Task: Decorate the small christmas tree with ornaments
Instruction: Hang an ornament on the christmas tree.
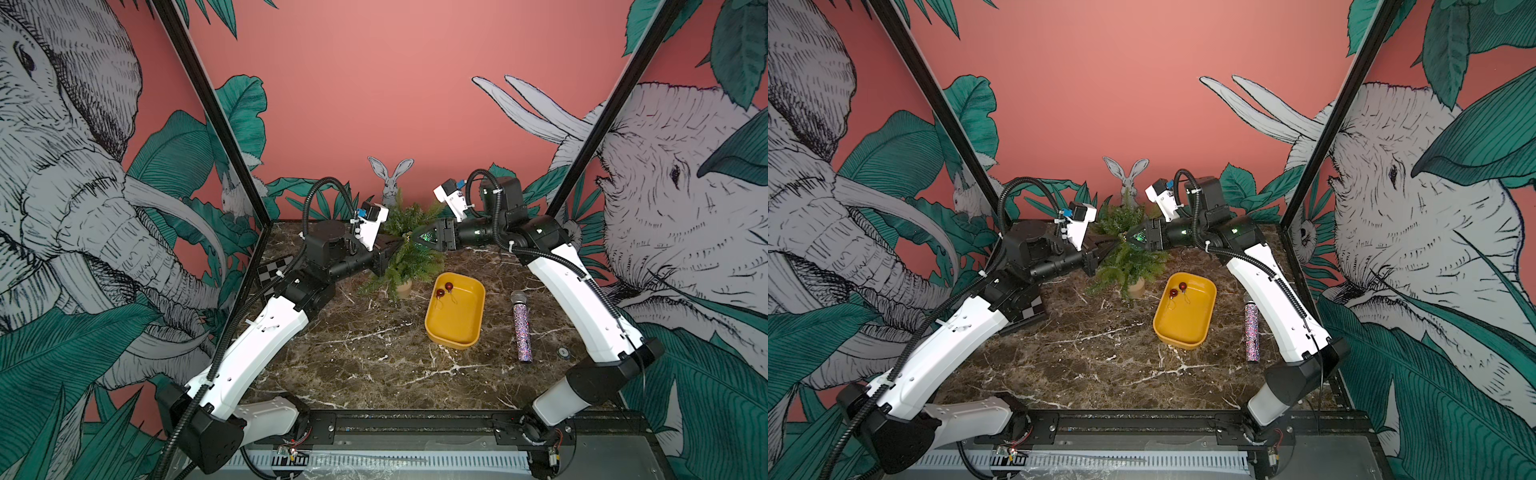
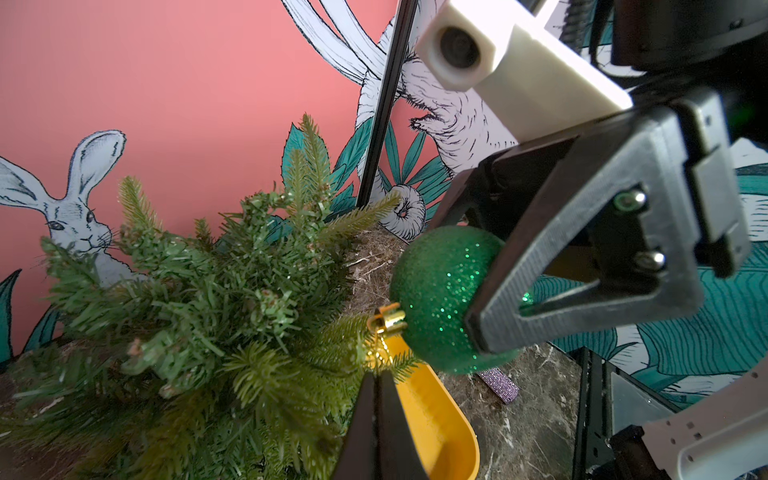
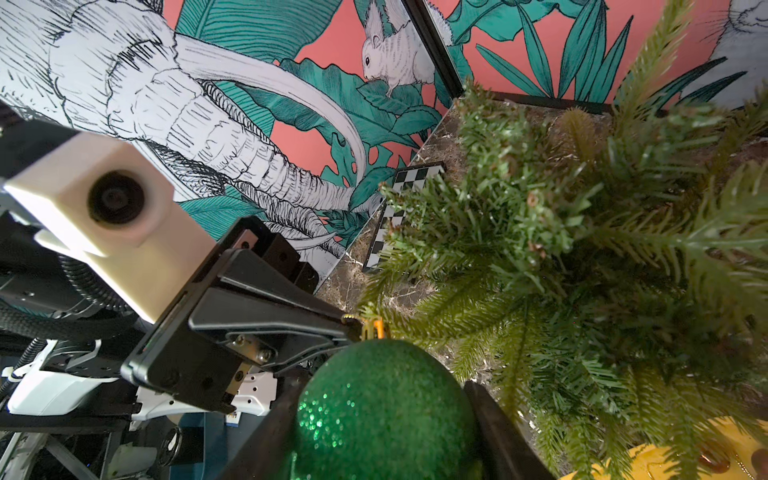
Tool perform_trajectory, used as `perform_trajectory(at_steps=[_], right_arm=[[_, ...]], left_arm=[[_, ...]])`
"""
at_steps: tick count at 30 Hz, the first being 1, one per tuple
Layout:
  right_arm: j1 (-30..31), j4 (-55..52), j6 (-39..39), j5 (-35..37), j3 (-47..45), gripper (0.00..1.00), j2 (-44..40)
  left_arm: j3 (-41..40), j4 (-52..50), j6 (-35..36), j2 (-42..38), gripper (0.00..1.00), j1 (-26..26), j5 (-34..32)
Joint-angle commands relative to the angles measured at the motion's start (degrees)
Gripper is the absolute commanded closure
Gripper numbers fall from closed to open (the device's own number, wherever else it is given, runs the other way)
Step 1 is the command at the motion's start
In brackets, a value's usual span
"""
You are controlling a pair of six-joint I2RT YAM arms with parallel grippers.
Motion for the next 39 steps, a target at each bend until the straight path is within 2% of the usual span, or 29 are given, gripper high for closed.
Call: perform_trajectory(at_steps=[1, 20, 38, 39], right_arm=[[-0.3, 3.0, 0.5, 0.2, 0.5, 0.56, -0.8], [-0.6, 3.3, 1.6, 0.9, 0.3, 0.56, 0.1], [-1.3, 5.8, 3.0, 1.8, -6.0, 0.56, -3.3], [-1.4, 6.0, 3.2, 1.7, -6.4, 0.56, -3.6]], left_arm=[[2.4, 0.9, -0.3, 0.3, 1.0, 0.7, -0.6], [2.3, 2.2, -1.7, 1.4, 1.0, 2.2, 0.0], [1.4, 1.7, -2.7, 1.1, 1.0, 2.2, 1.1], [1.3, 1.7, -2.7, 0.9, 0.98, 2.1, 0.9]])
